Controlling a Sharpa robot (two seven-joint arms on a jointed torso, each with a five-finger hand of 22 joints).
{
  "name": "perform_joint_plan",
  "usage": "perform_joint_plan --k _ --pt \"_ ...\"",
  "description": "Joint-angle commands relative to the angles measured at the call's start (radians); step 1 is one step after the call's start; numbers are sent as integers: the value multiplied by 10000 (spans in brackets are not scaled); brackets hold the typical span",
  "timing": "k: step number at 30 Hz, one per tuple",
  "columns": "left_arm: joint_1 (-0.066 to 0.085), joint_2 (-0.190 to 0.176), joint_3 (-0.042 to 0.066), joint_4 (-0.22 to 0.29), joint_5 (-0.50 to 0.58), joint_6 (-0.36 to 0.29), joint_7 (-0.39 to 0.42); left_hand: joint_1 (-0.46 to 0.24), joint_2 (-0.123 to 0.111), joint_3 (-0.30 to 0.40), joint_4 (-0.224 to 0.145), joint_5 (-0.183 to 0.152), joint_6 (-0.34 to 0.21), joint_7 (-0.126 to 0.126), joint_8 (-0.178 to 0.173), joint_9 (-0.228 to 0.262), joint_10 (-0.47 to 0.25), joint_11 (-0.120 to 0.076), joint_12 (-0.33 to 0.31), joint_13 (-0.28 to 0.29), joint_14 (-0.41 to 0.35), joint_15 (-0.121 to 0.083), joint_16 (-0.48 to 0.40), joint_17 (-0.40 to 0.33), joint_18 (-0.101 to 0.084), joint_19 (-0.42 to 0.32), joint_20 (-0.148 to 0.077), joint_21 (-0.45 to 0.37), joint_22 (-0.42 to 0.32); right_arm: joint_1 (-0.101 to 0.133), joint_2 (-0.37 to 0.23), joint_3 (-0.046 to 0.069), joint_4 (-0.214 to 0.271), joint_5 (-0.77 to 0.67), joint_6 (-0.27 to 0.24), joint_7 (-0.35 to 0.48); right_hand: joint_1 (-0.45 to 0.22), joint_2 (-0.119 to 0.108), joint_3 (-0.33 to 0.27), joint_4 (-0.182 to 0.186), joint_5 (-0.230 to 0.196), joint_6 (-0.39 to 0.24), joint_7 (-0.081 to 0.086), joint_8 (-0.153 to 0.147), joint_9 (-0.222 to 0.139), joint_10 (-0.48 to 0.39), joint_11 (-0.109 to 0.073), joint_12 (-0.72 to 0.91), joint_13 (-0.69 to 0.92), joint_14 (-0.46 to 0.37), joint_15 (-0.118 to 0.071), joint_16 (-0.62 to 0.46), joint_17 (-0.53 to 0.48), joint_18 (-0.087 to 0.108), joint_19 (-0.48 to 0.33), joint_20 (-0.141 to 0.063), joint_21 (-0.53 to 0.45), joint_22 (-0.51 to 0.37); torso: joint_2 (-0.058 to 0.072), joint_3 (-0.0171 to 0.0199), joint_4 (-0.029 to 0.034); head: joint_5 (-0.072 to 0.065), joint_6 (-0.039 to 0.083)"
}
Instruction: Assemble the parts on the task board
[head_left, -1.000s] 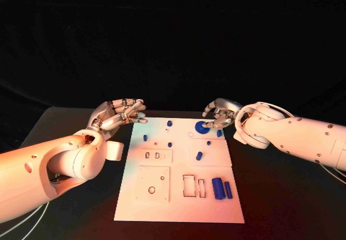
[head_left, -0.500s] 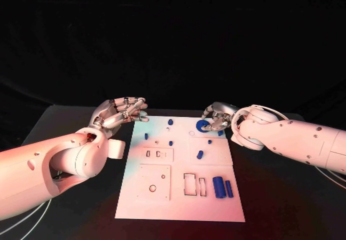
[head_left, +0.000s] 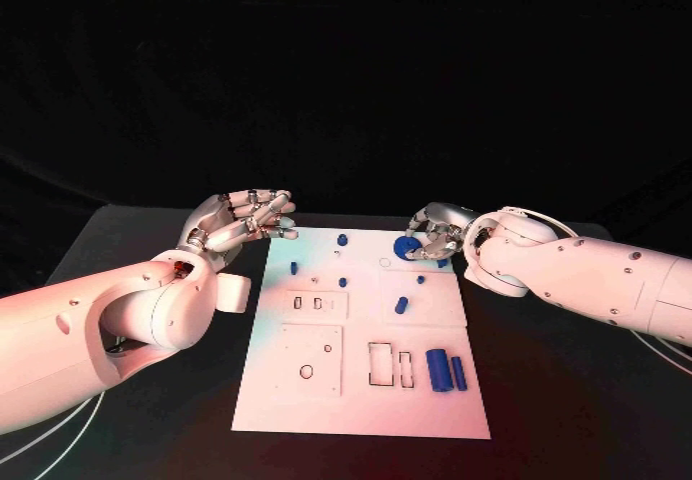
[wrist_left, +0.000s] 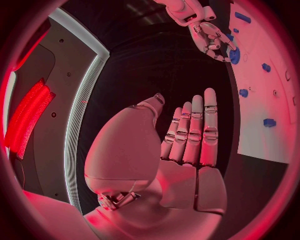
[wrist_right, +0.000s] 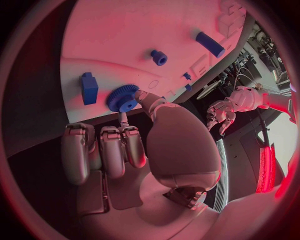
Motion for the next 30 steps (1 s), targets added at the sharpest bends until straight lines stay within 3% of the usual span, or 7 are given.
perform_joint_plan --k 1,14,19,30 --pt "13 2 8 27 21 162 57 40 50 17 -8 -24 -70 65 -66 -3 -22 6 -65 15 -88 1 63 24 23 -77 -5 59 19 -15 25 -5 -66 -197 302 8 32 89 10 25 -69 -63 -4 66 -11 346 52 59 1658 940 86 62 2155 -128 202 49 69 892 -4 -11 -19 -9 -19" --pt "14 -13 8 33 21 153 51 40 50 17 -8 -24 -70 65 -66 -3 -22 6 -65 15 -88 1 63 24 23 -77 -5 59 19 -25 90 -18 -186 -200 520 33 74 224 92 44 -88 143 -19 246 32 351 47 73 1680 937 91 63 2150 -130 198 70 88 925 -11 6 -1 -22 -72" --pt "14 -19 8 28 21 156 47 40 50 17 -8 -24 -70 65 -66 -3 -22 6 -65 15 -88 1 63 24 23 -77 -5 59 19 -35 89 -22 -192 -423 515 35 186 275 179 -23 -84 371 -41 388 60 374 26 95 1714 941 76 69 2172 -135 205 63 109 963 -9 1 -28 -42 -63" --pt "14 -23 8 25 21 167 40 40 50 17 -8 -24 -70 65 -66 -3 -22 6 -65 15 -88 1 63 24 23 -77 -5 59 19 -96 90 -30 -32 -1529 -143 -86 256 442 383 -57 -197 1191 -238 792 143 475 -134 170 1833 943 -93 74 2187 -144 217 -63 149 1039 -10 4 0 -75 -72"
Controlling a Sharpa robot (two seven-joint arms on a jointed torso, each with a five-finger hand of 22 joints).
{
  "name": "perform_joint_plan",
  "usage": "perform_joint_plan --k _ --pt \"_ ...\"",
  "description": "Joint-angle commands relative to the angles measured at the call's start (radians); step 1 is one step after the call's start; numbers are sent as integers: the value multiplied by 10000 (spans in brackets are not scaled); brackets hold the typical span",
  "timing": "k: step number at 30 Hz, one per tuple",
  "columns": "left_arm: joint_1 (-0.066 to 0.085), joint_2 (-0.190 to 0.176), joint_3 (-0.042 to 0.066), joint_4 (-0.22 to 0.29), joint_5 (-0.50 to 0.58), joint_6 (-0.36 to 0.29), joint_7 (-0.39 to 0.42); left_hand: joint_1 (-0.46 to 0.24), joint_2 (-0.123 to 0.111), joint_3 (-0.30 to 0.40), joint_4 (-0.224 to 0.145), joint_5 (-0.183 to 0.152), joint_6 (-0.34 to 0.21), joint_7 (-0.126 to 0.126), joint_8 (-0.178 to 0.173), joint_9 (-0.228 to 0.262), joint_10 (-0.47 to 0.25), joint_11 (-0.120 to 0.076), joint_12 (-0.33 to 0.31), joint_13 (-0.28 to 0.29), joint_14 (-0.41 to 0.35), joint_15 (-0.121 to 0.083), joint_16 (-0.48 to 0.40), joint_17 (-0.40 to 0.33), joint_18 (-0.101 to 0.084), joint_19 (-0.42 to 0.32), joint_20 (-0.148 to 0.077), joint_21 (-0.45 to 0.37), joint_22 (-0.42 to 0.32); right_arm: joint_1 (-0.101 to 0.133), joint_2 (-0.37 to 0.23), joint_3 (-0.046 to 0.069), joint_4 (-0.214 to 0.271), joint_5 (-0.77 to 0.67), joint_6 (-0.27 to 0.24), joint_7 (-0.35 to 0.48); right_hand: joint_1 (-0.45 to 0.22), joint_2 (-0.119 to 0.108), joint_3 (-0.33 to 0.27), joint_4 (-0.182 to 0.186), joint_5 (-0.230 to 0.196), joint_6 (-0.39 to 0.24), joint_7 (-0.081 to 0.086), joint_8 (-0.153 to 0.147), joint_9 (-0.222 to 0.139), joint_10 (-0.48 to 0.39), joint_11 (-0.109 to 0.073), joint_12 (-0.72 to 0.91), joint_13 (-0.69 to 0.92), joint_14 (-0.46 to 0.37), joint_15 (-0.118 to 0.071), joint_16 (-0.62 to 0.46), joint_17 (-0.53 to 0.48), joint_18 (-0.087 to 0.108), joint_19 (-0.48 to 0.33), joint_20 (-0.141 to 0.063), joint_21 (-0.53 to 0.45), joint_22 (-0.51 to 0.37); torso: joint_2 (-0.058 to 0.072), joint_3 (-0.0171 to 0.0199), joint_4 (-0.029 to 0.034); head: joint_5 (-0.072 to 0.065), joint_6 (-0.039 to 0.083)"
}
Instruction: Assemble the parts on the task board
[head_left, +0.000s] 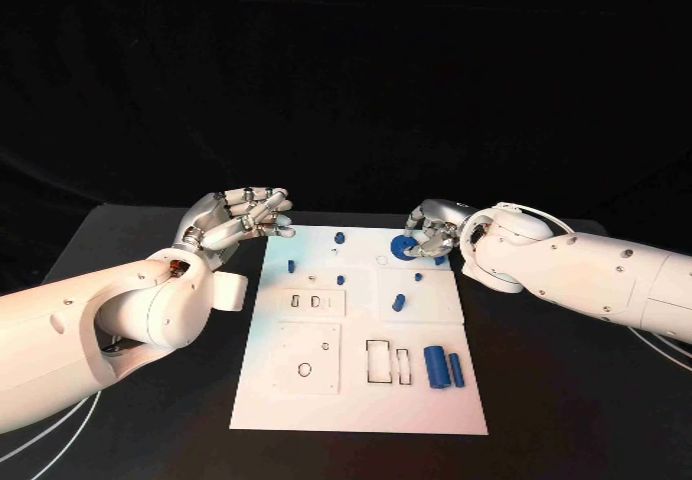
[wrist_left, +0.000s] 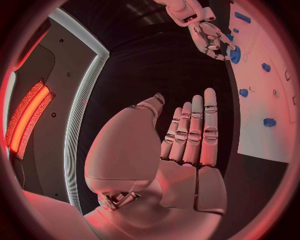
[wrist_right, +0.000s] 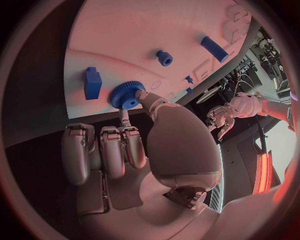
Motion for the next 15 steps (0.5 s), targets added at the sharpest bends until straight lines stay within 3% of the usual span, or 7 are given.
perform_joint_plan --k 1,12,15 --pt "14 4 8 16 18 168 53 40 51 17 -8 -24 -70 65 -66 -3 -22 6 -38 15 -88 1 63 11 23 -77 -4 60 11 -78 7 -44 73 -978 -233 -170 -9 111 61 20 -37 127 -42 70 47 478 -74 45 1841 942 -107 40 2186 -147 222 -77 40 1047 1 -1 6 4 -4" --pt "14 -1 8 12 18 182 30 46 64 18 -9 -24 -69 65 -68 0 -17 4 -50 16 -104 -1 82 36 25 -88 -5 75 19 -110 -47 -45 310 -1809 -803 -386 -50 101 60 42 -67 182 -66 80 44 480 -97 43 1840 945 -136 42 2197 -156 241 -104 64 1087 -1 -3 9 -35 39" --pt "14 -1 8 0 18 192 20 46 64 18 -9 -24 -69 65 -68 0 -17 4 -50 16 -104 -1 82 36 25 -88 -5 75 19 -115 -182 -42 615 -1889 -1090 -435 -78 95 61 60 -41 188 -74 68 35 480 -107 40 1838 944 -143 41 2193 -160 248 -115 74 1103 -6 -4 19 -29 54"
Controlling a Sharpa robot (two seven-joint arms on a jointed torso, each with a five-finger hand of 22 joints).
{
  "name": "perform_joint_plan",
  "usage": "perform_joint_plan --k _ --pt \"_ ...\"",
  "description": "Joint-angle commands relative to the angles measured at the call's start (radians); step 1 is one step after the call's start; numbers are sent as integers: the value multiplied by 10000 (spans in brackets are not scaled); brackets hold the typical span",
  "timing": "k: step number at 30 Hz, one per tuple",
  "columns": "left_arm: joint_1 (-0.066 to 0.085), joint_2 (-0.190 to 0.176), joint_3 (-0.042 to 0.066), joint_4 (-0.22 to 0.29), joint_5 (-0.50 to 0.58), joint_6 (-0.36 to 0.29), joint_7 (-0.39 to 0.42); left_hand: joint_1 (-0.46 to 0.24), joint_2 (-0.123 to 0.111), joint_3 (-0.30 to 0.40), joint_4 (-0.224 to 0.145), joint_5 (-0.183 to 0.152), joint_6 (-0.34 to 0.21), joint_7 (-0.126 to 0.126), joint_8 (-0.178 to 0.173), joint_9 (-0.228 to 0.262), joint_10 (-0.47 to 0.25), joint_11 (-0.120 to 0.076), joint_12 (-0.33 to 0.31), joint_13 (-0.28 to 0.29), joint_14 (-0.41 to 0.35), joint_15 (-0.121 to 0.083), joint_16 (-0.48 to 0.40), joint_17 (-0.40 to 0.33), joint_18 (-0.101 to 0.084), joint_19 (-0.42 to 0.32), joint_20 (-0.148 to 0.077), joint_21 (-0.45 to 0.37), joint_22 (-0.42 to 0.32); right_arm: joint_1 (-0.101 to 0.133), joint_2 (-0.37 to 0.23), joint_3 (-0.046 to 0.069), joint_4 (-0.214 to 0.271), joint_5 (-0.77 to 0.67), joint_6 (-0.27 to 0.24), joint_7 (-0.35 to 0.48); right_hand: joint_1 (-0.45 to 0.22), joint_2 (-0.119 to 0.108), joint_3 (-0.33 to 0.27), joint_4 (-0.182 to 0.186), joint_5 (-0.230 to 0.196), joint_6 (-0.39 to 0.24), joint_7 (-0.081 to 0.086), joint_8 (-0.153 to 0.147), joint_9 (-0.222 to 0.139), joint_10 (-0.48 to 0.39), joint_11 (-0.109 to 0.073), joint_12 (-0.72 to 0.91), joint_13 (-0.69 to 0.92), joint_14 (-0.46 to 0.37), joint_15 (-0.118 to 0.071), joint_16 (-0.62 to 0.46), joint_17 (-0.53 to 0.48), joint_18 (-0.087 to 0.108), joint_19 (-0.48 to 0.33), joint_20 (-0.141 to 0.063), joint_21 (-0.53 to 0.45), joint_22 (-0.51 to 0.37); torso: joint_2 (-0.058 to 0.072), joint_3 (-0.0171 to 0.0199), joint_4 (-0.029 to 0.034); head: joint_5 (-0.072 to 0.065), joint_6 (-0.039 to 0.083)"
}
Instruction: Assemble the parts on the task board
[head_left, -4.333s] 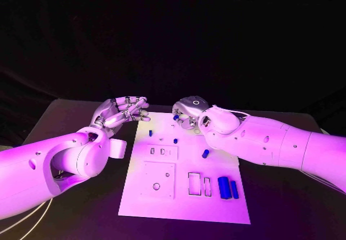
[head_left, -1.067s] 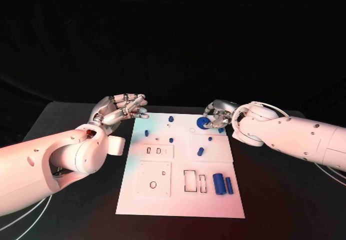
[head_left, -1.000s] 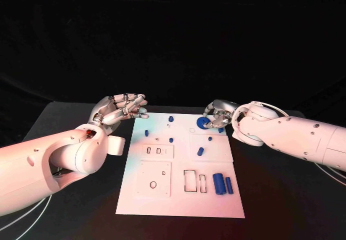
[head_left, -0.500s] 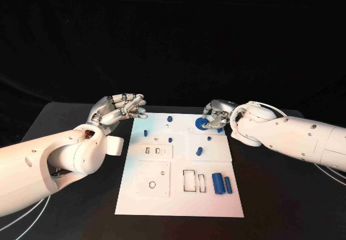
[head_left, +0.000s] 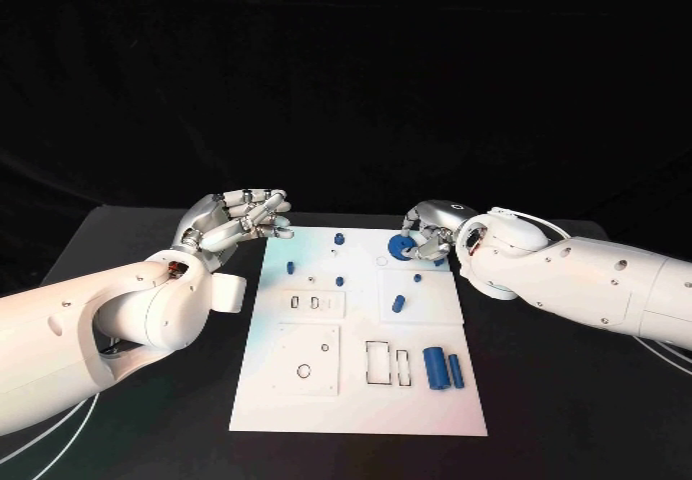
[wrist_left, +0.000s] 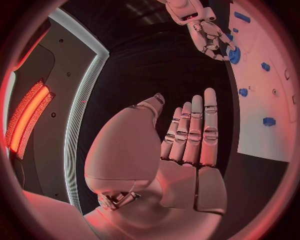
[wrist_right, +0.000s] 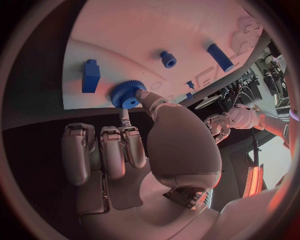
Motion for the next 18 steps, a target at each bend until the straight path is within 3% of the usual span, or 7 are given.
perform_joint_plan --k 1,9,18 --pt "14 8 8 3 18 189 35 46 64 18 -9 -24 -69 65 -68 0 -17 4 -51 16 -68 35 34 8 24 -88 -5 35 9 -17 -128 -2 319 -597 -539 -230 -81 75 41 46 40 60 -18 3 -7 448 -78 44 1845 944 -72 43 2192 -162 258 -55 72 1107 -6 -1 11 3 19" --pt "13 19 7 -20 18 193 31 48 68 20 -10 -24 -70 66 -70 1 -17 5 -55 16 -71 35 38 14 24 -91 -5 38 11 144 -250 50 1216 -1344 -1176 -605 -106 57 40 59 70 65 -26 -14 -18 490 -88 81 1901 949 -76 48 2211 -189 315 -64 142 1217 -15 -11 -4 9 91" --pt "13 28 7 -3 18 184 36 48 68 20 -10 -24 -70 66 -70 1 -17 5 -55 16 -71 35 38 14 24 -91 -5 38 11 231 323 39 1391 -2062 -1300 -858 -122 59 49 72 86 67 -31 -34 -31 492 -94 80 1901 951 -82 50 2220 -200 340 -70 172 1263 9 -15 13 82 161"
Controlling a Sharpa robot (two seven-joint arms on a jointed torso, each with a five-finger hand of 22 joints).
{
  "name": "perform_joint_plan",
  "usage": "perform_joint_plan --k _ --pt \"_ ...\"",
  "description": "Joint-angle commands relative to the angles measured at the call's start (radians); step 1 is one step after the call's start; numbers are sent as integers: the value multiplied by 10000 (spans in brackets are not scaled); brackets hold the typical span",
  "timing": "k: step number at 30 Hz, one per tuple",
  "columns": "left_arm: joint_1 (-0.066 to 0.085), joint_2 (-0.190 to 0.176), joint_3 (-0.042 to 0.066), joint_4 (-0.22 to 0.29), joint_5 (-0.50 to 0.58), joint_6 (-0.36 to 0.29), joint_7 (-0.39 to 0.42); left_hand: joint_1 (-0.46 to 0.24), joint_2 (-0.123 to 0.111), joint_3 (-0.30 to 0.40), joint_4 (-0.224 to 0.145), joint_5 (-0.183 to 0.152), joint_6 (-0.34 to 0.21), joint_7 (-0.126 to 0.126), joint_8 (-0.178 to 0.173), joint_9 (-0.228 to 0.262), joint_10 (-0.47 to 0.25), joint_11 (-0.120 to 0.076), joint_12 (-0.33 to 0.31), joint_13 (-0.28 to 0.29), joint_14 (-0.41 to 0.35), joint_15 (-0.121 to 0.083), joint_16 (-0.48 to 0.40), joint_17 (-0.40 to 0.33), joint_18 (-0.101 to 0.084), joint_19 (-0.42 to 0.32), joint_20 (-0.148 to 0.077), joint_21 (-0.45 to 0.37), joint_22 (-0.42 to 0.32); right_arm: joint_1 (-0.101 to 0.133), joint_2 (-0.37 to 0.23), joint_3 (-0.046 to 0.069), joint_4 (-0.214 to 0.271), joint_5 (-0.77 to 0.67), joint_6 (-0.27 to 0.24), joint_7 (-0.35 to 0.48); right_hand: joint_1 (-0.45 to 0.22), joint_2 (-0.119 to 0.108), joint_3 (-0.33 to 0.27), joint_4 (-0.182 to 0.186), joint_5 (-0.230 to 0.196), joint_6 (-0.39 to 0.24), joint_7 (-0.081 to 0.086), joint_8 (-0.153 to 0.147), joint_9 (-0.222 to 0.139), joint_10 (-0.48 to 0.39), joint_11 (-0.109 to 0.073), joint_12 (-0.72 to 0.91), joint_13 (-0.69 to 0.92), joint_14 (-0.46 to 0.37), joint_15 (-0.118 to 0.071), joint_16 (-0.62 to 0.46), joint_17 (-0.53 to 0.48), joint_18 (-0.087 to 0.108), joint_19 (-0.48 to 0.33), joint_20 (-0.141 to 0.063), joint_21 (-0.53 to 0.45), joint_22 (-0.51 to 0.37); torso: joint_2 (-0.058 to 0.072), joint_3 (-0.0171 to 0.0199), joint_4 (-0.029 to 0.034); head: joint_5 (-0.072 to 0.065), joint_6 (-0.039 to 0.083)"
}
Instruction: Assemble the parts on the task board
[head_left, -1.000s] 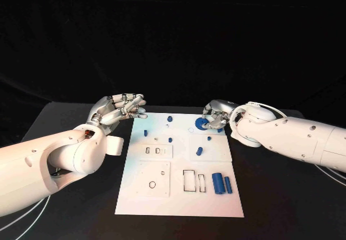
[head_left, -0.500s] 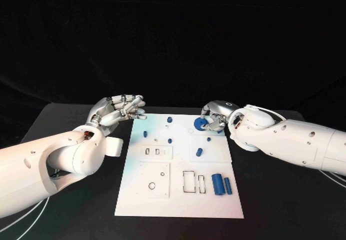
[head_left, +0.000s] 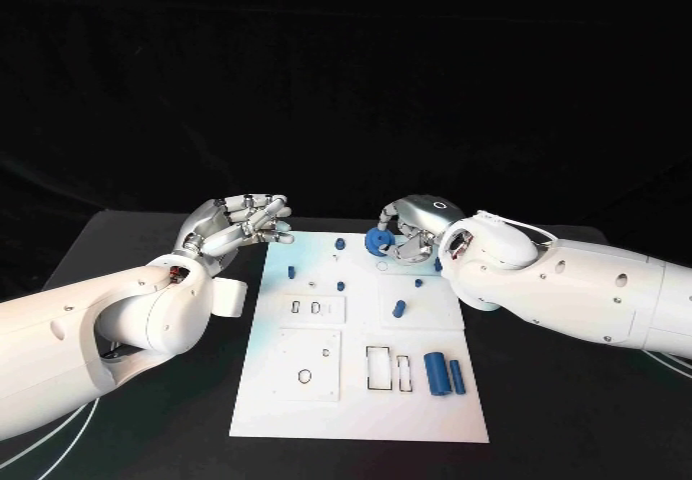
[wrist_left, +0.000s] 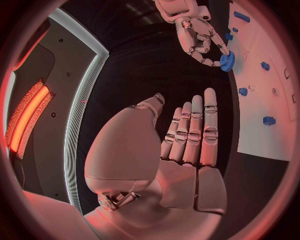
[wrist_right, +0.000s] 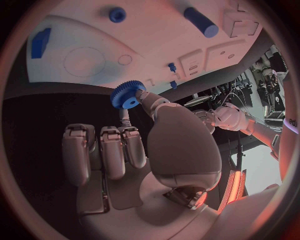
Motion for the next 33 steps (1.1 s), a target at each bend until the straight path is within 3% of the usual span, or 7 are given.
perform_joint_plan --k 1,9,16,33 --pt "14 18 7 35 17 172 58 48 68 19 -10 -24 -71 66 -32 1 -17 5 -55 16 -36 1 38 16 24 -91 -5 39 14 12 254 -19 -46 -826 -279 -328 -70 10 27 47 66 71 -34 -7 -8 529 -60 40 1903 952 -84 51 2225 -200 331 -63 23 1267 11 -5 2 57 21" --pt "14 32 7 47 17 173 61 48 68 19 -10 -24 -71 66 -32 1 -17 5 -55 16 -36 1 38 16 24 -91 -5 39 14 -55 1002 -91 -493 -1075 -276 -369 -84 9 43 59 102 62 -34 -41 -27 528 -64 37 1899 948 -89 47 2208 -201 333 -71 26 1272 17 -2 38 81 1" --pt "15 43 8 51 17 169 68 48 68 19 -10 -24 -71 66 -32 1 -17 5 -55 16 -36 1 38 16 24 -91 -5 39 14 -239 1578 -141 -926 -1141 -222 -344 -93 4 54 65 120 46 -31 -74 -44 520 -65 27 1886 948 -88 47 2209 -201 334 -74 26 1273 23 2 23 132 -22" --pt "16 60 9 53 17 166 69 57 75 23 -15 -24 -74 67 -35 2 -19 6 -64 15 -46 1 46 28 24 -97 -5 46 17 -506 2088 -171 -1306 -1163 -34 -301 -109 -3 68 76 133 18 -24 -122 -68 523 -62 27 1889 947 -84 46 2204 -201 333 -76 25 1273 13 13 -3 211 -60"
